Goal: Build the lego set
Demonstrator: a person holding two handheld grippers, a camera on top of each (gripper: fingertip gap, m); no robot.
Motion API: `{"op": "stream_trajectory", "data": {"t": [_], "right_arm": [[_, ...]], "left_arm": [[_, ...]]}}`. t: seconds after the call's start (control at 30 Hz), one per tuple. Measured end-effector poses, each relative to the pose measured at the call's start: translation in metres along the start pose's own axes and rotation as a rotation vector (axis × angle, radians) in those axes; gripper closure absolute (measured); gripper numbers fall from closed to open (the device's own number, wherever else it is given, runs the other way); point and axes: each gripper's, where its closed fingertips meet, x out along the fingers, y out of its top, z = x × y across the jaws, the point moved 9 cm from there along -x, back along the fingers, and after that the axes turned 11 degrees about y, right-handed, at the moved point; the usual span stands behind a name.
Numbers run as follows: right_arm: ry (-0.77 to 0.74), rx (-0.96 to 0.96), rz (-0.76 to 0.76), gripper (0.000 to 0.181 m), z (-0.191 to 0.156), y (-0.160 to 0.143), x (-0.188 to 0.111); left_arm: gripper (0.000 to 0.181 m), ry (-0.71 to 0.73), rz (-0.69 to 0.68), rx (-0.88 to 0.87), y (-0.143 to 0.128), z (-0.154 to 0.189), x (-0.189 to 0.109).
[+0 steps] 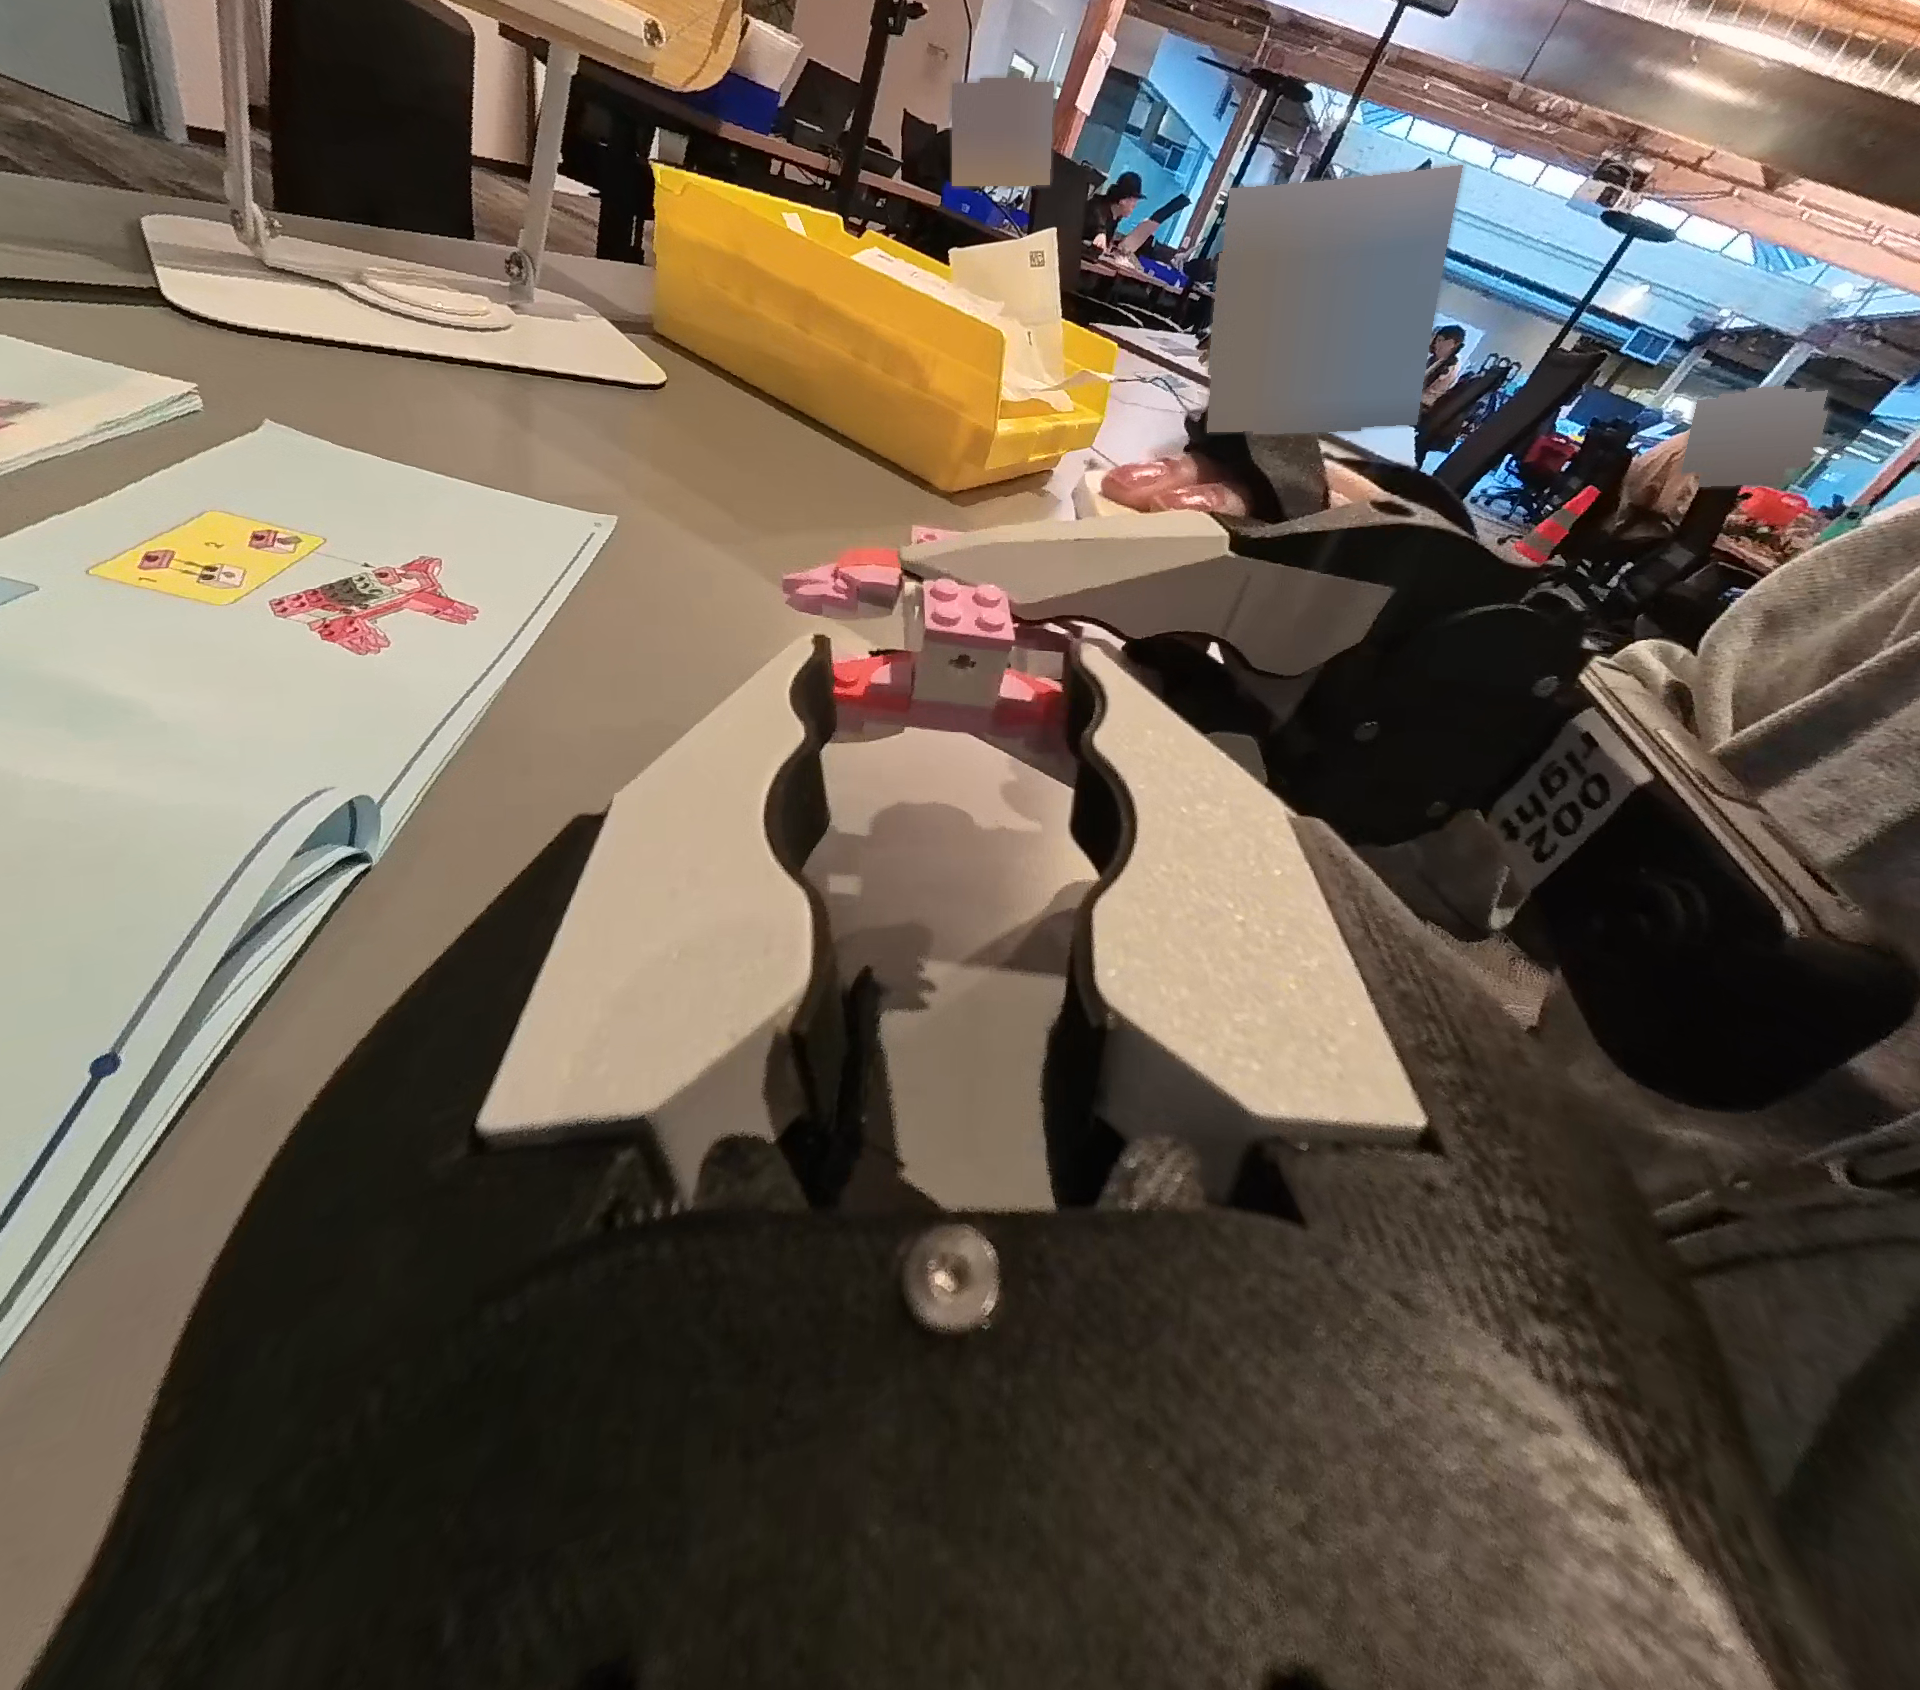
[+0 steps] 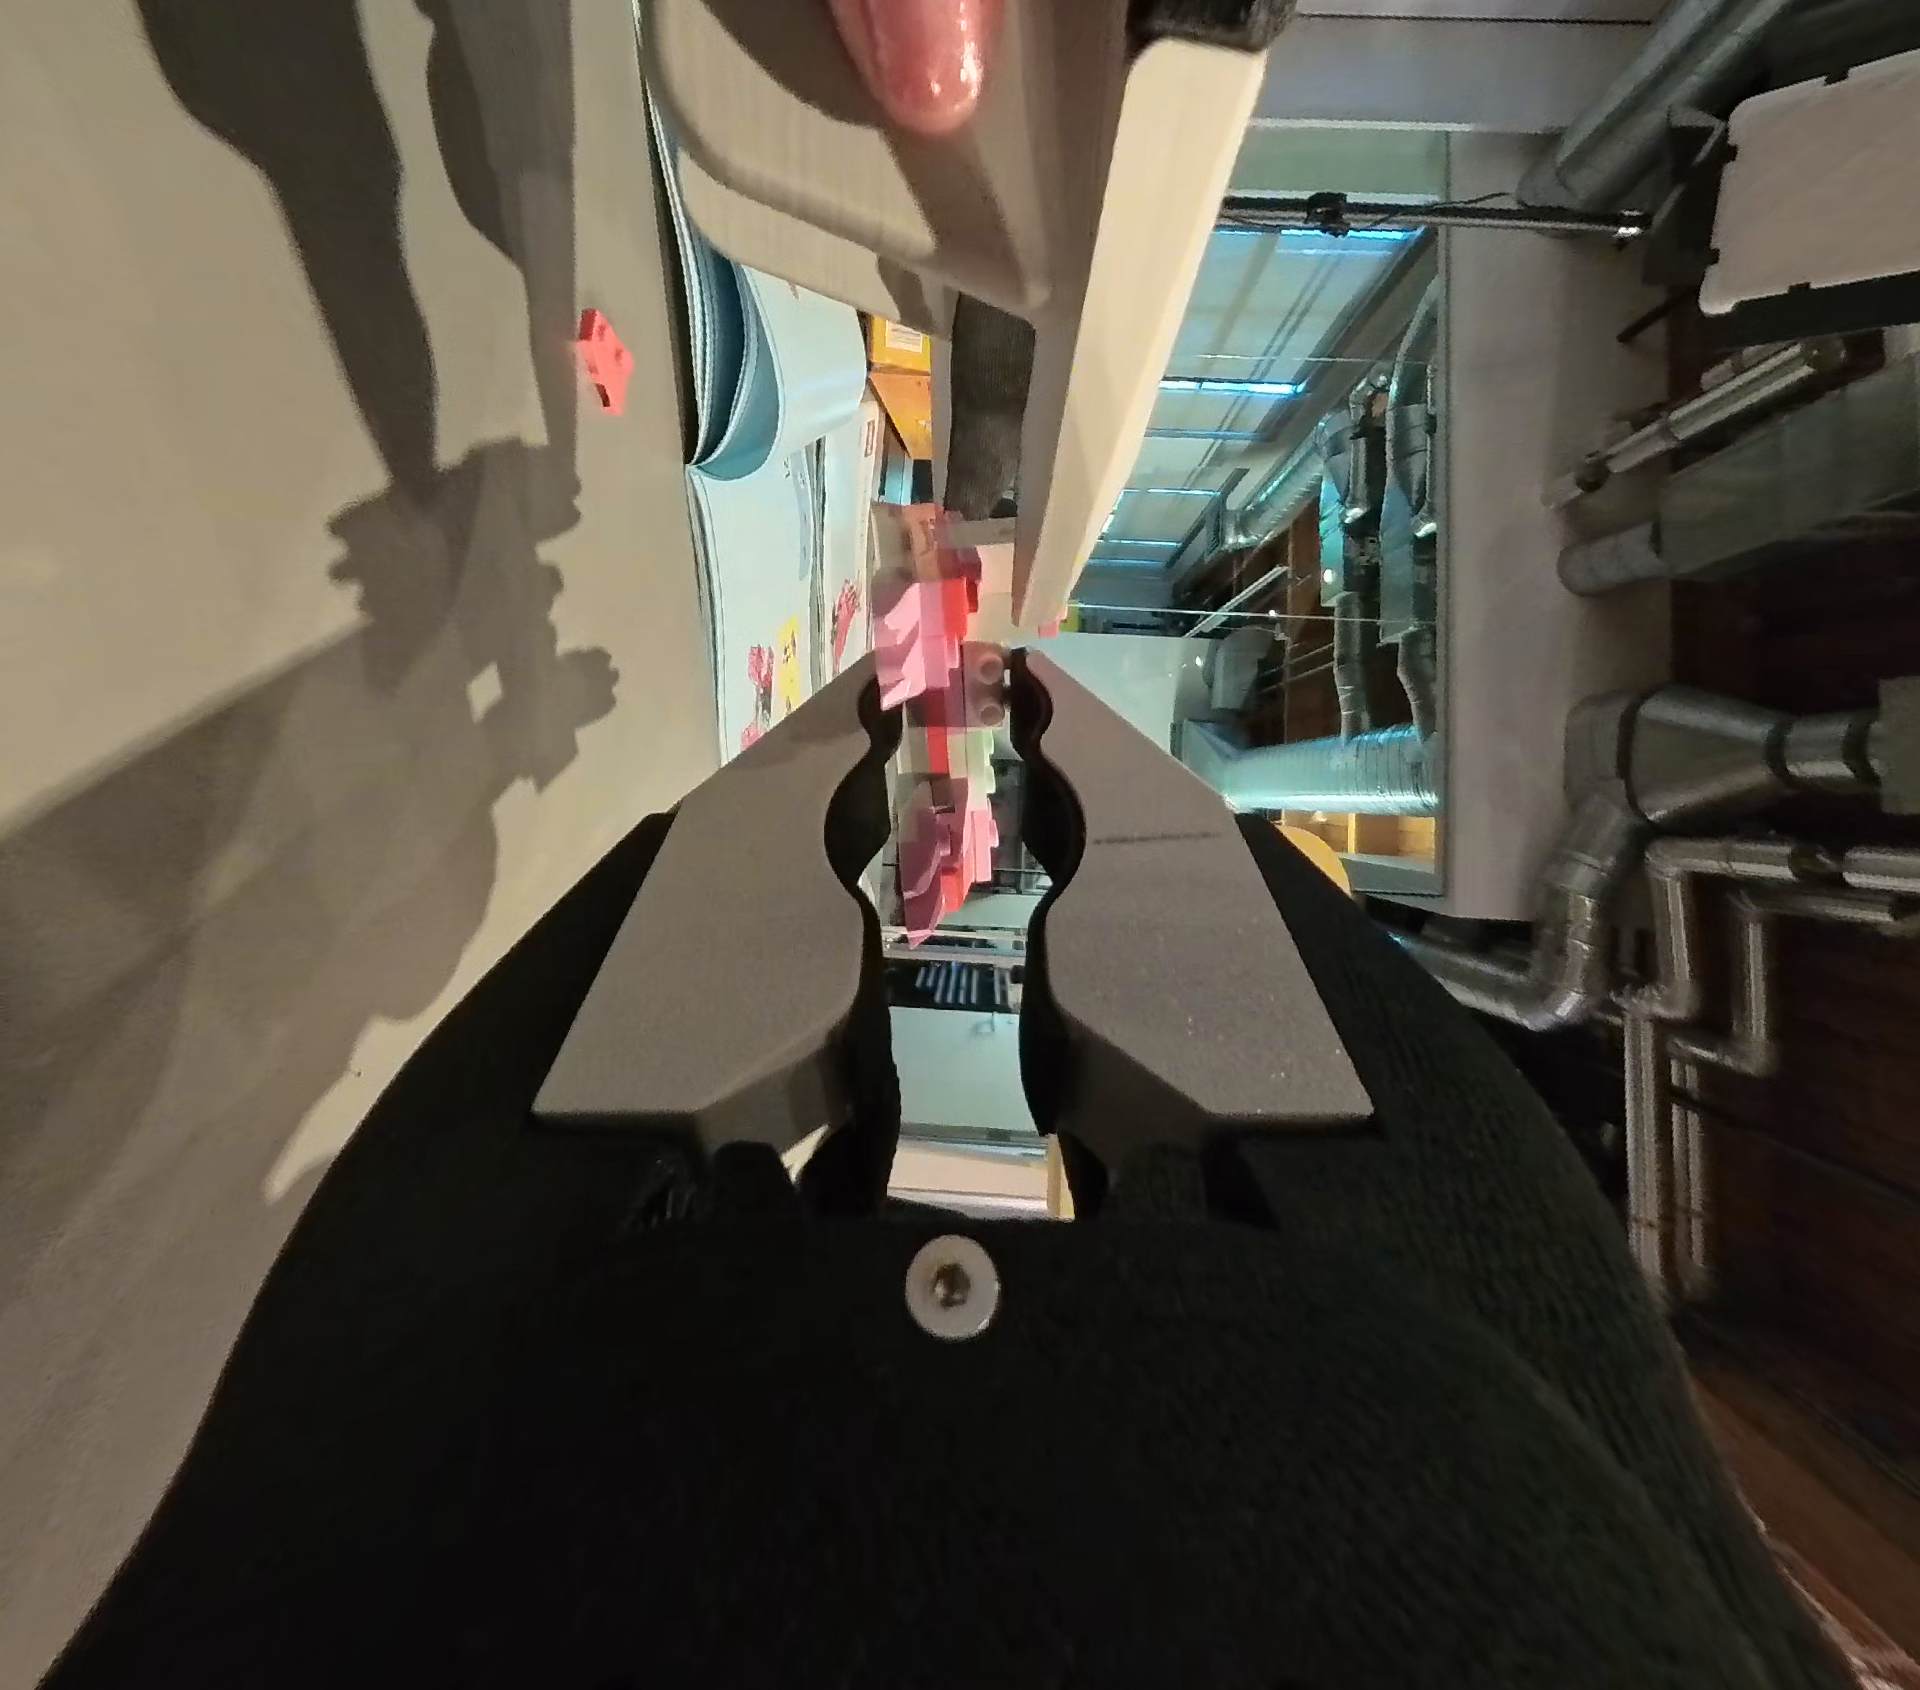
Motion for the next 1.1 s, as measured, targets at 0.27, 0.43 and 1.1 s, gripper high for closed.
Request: {"op": "stream_trajectory", "data": {"t": [0.27,0.43,1.1], "right_arm": [[-0.011,-0.007,-0.030,0.163,-0.002,-0.003,0.000],[-0.013,-0.010,-0.047,0.163,-0.002,-0.007,0.000],[-0.051,0.002,-0.074,0.163,-0.001,-0.011,-0.003]], "left_arm": [[0.139,-0.023,-0.004,-0.021,0.000,-0.001,0.001],[0.134,0.004,0.018,0.011,0.000,0.001,-0.001],[0.126,0.061,0.041,0.092,0.000,0.005,0.000]]}}
